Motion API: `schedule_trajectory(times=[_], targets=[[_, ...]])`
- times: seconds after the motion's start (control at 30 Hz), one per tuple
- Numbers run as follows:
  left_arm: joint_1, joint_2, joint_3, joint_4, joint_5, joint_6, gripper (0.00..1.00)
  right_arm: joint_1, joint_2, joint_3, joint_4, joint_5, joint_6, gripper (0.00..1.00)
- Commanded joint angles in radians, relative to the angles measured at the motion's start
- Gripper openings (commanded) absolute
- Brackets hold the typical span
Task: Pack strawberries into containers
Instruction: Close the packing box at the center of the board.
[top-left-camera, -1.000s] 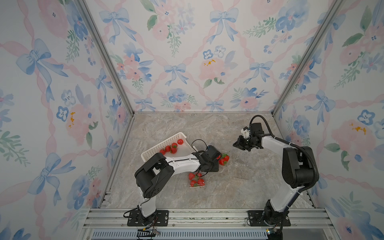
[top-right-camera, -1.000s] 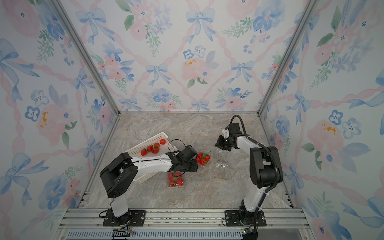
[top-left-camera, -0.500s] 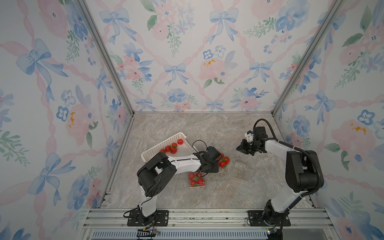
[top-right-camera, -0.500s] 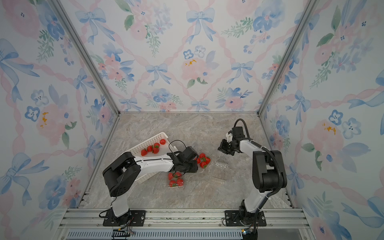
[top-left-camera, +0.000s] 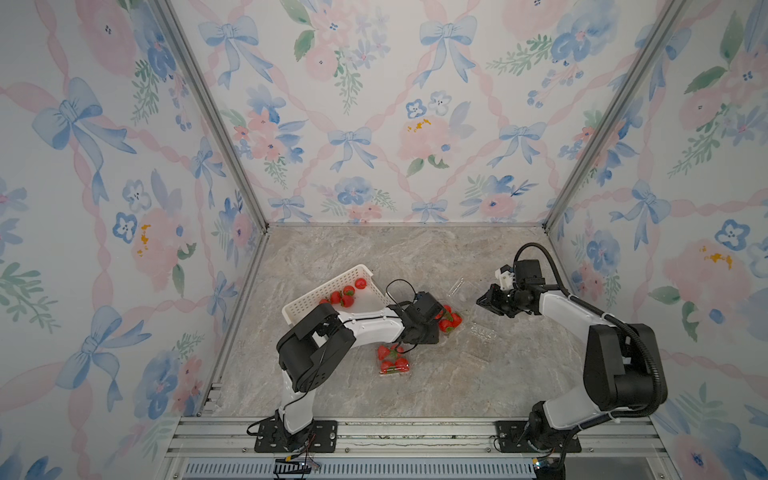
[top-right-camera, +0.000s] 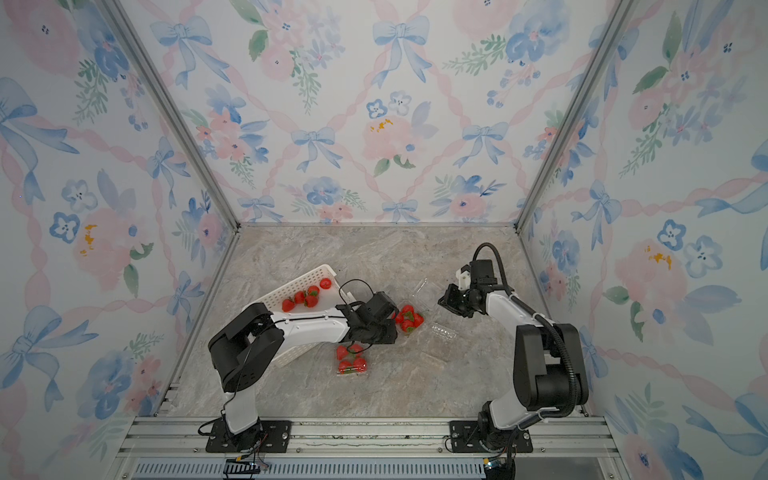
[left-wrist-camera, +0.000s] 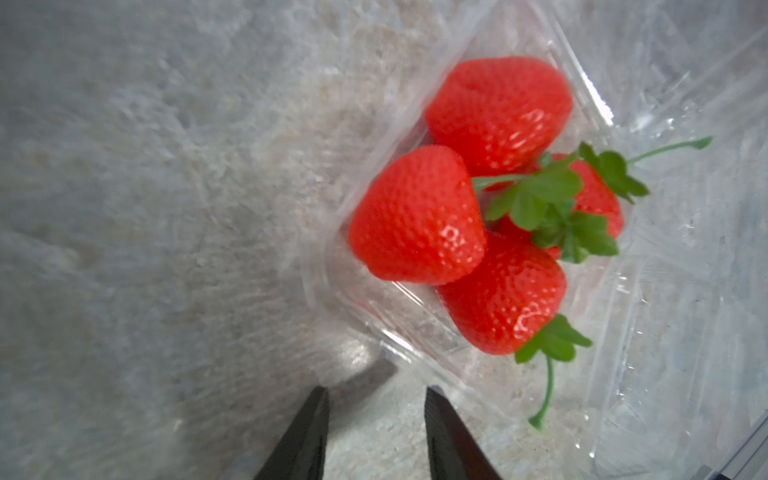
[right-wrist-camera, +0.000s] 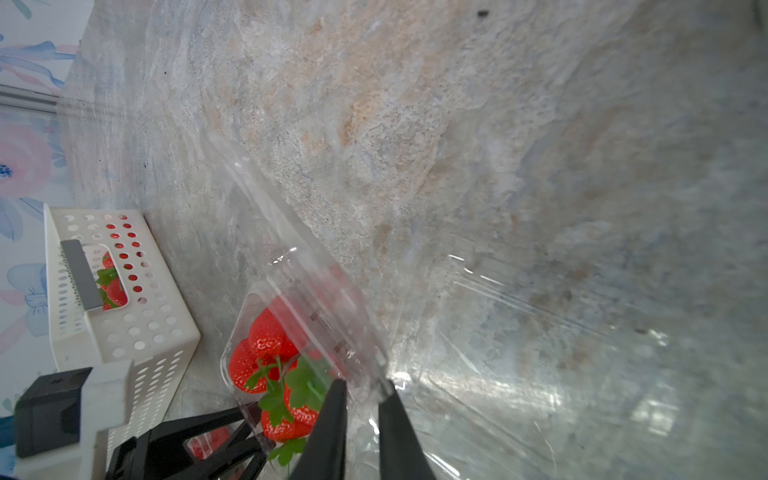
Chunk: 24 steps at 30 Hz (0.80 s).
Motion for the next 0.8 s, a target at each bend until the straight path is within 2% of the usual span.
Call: schedule_trajectory(times=[0.0, 0.07, 0.23, 0.3, 0.47, 0.77], targets=[[-0.001, 0.017, 0.01, -0.005, -0.012, 0.011, 0.42, -0.004, -0.024, -0.01, -0.021, -0.005, -0.006, 0.23], [-0.002, 0.018, 0.006, -0.005, -0.012, 0.012, 0.42, -0.004, -0.027, -0.004, -0.021, -0.011, -0.002, 0.28], [0.0, 0.019, 0.001, -0.005, -0.017, 0.01, 0.41, -0.003, -0.049, -0.007, -0.015, -0.016, 0.002, 0.54], [0.001, 0.02, -0.001, -0.005, -0.019, 0.009, 0.41, -0.004, -0.065, -0.014, -0.005, -0.003, -0.003, 0.61], [0.002, 0.019, -0.005, -0.005, -0.019, 0.01, 0.41, -0.023, -0.044, 0.024, -0.017, 0.027, -0.037, 0.67], [0.007, 0.017, -0.015, -0.006, -0.019, 0.007, 0.41, -0.091, 0.248, 0.222, -0.005, -0.077, -0.061, 0.68]])
